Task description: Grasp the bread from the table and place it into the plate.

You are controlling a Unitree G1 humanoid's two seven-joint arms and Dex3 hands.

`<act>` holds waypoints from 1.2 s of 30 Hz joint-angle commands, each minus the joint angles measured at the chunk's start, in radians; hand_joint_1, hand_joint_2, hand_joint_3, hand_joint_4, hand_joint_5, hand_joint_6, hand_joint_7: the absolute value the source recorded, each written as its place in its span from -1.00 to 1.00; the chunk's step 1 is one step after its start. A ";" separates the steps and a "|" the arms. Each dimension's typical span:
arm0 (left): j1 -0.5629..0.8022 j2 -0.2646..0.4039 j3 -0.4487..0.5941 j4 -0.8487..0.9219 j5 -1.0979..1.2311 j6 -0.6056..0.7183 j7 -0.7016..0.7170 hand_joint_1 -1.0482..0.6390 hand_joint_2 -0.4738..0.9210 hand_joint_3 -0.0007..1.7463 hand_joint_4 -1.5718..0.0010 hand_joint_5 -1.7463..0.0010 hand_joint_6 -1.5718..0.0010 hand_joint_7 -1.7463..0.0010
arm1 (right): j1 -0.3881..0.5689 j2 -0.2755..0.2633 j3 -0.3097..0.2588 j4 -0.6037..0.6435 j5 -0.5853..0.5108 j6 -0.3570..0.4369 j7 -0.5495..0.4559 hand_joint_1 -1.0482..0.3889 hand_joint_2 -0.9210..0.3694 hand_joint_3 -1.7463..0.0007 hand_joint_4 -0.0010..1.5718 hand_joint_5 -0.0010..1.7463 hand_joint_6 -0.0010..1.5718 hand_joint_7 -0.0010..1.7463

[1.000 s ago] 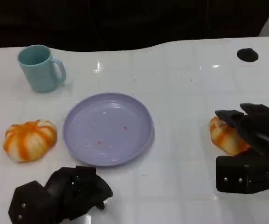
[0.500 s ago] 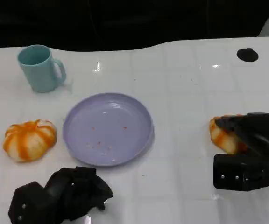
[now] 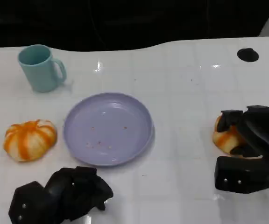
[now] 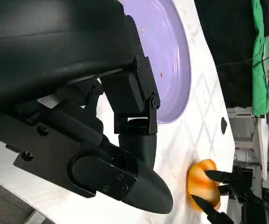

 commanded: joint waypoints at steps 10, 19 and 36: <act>0.015 0.011 0.005 -0.009 0.002 0.012 0.009 -1.00 0.90 -1.00 -0.11 -0.74 -0.63 0.09 | -0.016 0.033 -0.015 -0.036 0.041 -0.099 -0.128 0.47 -0.10 -0.30 0.22 1.00 0.07 0.81; 0.017 0.012 0.004 -0.011 0.001 0.014 0.007 -1.00 0.91 -1.00 -0.11 -0.75 -0.63 0.09 | -0.020 0.098 -0.020 -0.133 0.084 -0.150 -0.091 0.43 0.15 -0.64 0.28 1.00 0.09 0.88; 0.016 0.003 -0.002 -0.002 0.000 0.008 0.004 -1.00 0.89 -1.00 -0.13 -0.74 -0.66 0.12 | -0.141 0.288 0.025 0.010 0.119 -0.283 -0.050 0.41 0.14 -0.65 0.27 1.00 0.04 0.90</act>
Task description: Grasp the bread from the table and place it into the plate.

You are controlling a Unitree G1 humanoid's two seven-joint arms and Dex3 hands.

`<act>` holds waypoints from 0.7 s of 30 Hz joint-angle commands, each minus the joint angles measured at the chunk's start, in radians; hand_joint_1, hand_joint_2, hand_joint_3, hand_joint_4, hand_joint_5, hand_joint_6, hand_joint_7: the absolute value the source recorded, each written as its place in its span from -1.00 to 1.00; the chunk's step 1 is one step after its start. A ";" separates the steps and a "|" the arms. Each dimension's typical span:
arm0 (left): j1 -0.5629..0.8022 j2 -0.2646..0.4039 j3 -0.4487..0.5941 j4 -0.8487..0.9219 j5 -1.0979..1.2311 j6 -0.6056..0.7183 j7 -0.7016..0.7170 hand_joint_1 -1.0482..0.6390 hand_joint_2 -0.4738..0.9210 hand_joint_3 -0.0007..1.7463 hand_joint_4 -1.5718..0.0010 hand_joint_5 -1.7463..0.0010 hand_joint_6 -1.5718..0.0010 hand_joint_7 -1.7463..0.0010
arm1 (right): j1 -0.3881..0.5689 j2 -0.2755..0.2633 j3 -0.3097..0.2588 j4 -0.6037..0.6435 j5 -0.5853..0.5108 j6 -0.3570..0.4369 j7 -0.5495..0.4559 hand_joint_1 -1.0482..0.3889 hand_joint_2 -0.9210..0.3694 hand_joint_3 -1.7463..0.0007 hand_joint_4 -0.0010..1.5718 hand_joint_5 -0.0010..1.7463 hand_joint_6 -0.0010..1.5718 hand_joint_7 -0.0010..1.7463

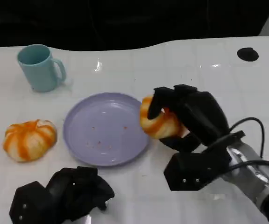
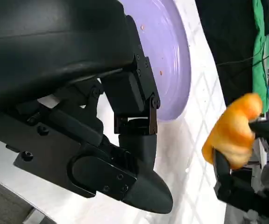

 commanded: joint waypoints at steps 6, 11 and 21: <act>0.012 0.004 -0.004 0.010 0.003 0.001 0.002 -0.99 0.88 -1.00 -0.14 -0.74 -0.66 0.14 | -0.120 0.105 0.041 0.162 -0.009 -0.008 -0.014 0.35 0.06 -0.61 0.25 1.00 0.00 0.93; 0.011 0.005 -0.010 0.010 0.005 0.005 0.003 -0.99 0.88 -1.00 -0.15 -0.75 -0.67 0.15 | -0.173 0.179 0.025 0.275 0.035 -0.027 -0.004 0.33 0.01 -0.59 0.26 1.00 0.02 0.88; 0.013 0.005 -0.014 0.011 0.005 0.004 0.003 -1.00 0.89 -0.99 -0.14 -0.76 -0.66 0.14 | -0.226 0.228 -0.006 0.382 0.127 -0.029 0.161 0.26 -0.47 0.15 -0.34 0.19 -0.20 -0.43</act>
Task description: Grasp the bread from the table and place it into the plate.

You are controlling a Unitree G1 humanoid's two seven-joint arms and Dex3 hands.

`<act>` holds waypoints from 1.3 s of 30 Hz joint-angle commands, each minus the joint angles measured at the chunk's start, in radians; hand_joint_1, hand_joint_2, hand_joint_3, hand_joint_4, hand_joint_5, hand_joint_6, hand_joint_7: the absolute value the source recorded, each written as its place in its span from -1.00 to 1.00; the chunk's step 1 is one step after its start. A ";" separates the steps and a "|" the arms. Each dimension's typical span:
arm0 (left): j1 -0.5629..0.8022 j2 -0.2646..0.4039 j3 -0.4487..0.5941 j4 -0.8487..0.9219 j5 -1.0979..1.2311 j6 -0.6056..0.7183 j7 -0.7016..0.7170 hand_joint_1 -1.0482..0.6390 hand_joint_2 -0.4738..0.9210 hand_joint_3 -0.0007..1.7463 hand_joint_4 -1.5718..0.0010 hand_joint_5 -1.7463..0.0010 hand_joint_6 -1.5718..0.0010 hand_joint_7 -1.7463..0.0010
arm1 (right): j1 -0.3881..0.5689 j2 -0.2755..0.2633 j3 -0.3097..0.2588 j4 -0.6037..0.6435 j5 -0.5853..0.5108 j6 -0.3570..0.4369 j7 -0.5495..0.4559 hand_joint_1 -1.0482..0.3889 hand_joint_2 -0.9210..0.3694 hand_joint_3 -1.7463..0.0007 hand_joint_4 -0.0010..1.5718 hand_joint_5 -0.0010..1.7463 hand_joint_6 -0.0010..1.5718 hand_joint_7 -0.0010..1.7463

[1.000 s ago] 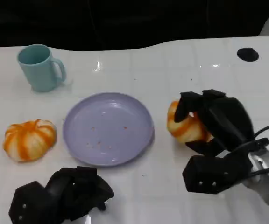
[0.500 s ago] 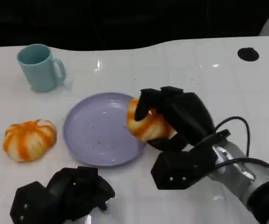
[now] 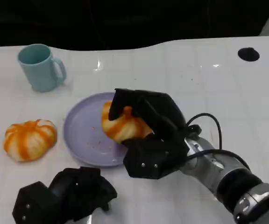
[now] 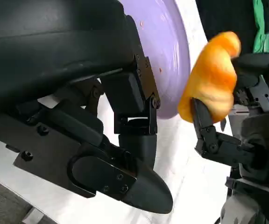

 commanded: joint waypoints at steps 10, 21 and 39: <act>0.013 0.012 -0.001 0.012 0.005 -0.001 0.003 -1.00 0.89 -0.99 -0.15 -0.76 -0.65 0.13 | -0.020 -0.070 0.035 -0.052 -0.003 0.045 0.260 -0.34 -1.00 0.83 -1.00 -0.77 -0.74 -0.99; 0.009 0.007 -0.003 0.009 0.004 0.010 0.007 -1.00 0.89 -1.00 -0.15 -0.76 -0.65 0.14 | 0.122 -0.219 0.030 -0.337 -0.009 0.031 0.318 -0.36 -1.00 0.87 -0.95 -0.74 -0.74 -0.98; 0.011 0.002 -0.002 -0.001 0.009 0.019 0.016 -0.99 0.88 -1.00 -0.14 -0.75 -0.66 0.12 | 0.460 -0.426 -0.098 -0.746 0.041 -0.066 0.315 -0.14 -0.99 0.97 -0.71 -0.45 -0.43 -0.88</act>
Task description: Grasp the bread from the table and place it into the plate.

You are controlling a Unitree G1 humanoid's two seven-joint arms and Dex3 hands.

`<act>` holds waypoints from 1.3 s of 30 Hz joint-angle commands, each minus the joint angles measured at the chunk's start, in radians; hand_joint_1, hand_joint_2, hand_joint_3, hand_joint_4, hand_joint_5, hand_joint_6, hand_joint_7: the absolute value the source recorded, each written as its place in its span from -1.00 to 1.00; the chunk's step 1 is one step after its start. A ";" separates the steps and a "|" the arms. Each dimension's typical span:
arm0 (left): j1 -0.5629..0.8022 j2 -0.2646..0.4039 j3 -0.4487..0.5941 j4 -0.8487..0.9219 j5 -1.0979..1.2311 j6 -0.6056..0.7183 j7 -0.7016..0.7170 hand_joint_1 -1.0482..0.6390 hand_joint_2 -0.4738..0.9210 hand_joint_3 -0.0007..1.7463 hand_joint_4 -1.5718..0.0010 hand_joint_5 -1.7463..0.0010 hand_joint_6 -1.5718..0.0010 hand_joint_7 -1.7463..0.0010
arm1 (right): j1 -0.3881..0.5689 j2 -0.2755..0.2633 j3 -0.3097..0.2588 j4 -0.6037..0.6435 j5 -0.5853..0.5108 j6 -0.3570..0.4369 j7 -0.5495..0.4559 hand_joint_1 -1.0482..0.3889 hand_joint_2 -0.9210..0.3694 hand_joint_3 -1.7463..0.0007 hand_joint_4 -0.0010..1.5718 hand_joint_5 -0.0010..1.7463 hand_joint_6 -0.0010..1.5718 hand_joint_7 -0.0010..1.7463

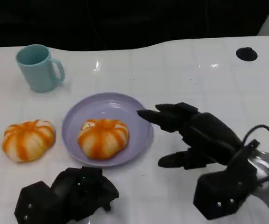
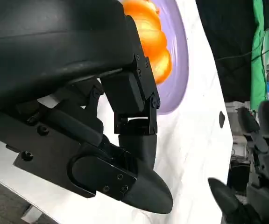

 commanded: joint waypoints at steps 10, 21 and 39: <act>0.019 0.006 0.001 -0.013 0.014 0.016 0.021 -0.97 0.89 -1.00 -0.13 -0.74 -0.66 0.14 | 0.190 -0.025 -0.112 0.011 0.002 -0.216 -0.256 0.21 -0.76 0.56 -0.09 0.31 0.17 -0.48; 0.018 0.014 0.009 -0.015 -0.001 0.012 0.012 -1.00 0.90 -0.99 -0.13 -0.74 -0.67 0.15 | 0.342 -0.056 -0.165 -0.020 -0.013 -0.251 -0.309 0.17 -0.22 -0.48 -0.03 0.95 -0.07 0.61; 0.010 0.035 0.021 0.002 -0.003 0.012 0.009 -1.00 0.90 -0.99 -0.12 -0.73 -0.66 0.13 | 0.364 -0.028 -0.168 0.062 -0.029 -0.249 -0.371 0.16 -0.20 -0.47 -0.01 1.00 -0.20 0.84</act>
